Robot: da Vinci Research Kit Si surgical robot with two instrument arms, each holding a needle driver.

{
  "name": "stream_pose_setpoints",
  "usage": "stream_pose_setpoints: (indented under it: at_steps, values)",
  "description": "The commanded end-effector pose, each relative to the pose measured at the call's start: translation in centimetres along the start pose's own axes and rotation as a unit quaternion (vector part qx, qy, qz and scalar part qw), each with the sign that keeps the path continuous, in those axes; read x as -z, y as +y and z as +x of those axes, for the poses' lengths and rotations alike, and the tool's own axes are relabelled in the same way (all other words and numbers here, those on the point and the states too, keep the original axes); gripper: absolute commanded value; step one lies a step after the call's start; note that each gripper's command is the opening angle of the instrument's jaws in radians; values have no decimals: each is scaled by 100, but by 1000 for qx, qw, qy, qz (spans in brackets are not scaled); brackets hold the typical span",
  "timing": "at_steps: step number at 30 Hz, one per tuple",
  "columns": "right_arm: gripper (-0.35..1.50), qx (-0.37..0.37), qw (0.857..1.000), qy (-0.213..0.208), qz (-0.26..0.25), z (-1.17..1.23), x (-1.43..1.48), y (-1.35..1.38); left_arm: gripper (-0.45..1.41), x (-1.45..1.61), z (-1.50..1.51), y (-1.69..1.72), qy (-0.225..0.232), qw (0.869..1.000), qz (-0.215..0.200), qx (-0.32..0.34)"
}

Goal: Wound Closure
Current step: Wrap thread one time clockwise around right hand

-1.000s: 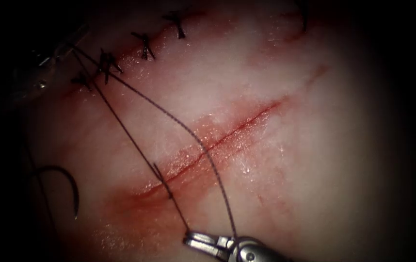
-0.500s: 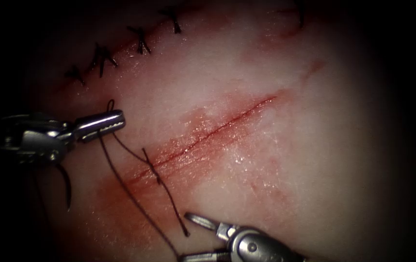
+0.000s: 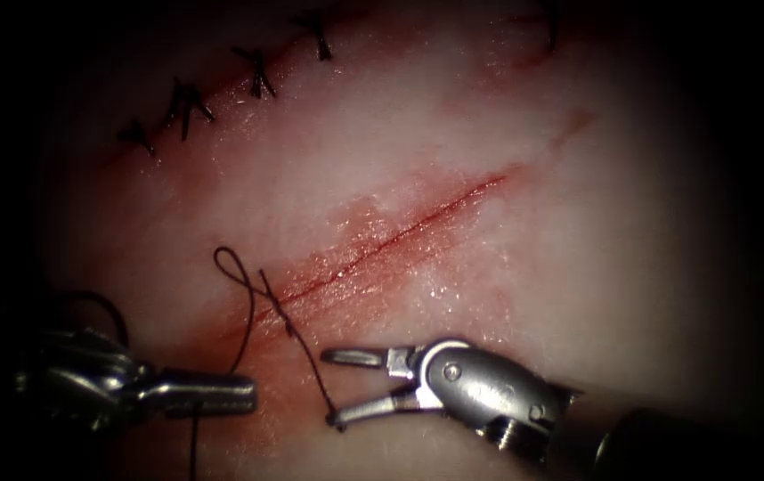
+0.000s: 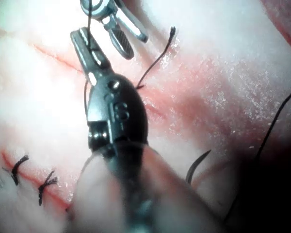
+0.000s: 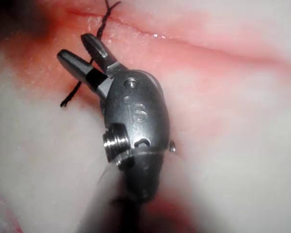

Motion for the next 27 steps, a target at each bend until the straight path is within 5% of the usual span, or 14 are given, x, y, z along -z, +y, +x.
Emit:
stream_pose_setpoints:
  at_steps: [1,13,22,27]
  values:
    - [-35,3,1000,5,6,-4,-21,13,-45,-6,-3,-3,0,1000,1,-3]
    - [-35,-13,997,37,64,8,-88,49,-45,-40,-9,17,0,1000,6,3]
    - [-35,-50,989,98,96,28,-90,69,-45,-45,-29,35,7,1000,1,19]
    - [-35,-103,973,154,136,37,-83,78,-45,-38,-42,43,15,999,1,32]
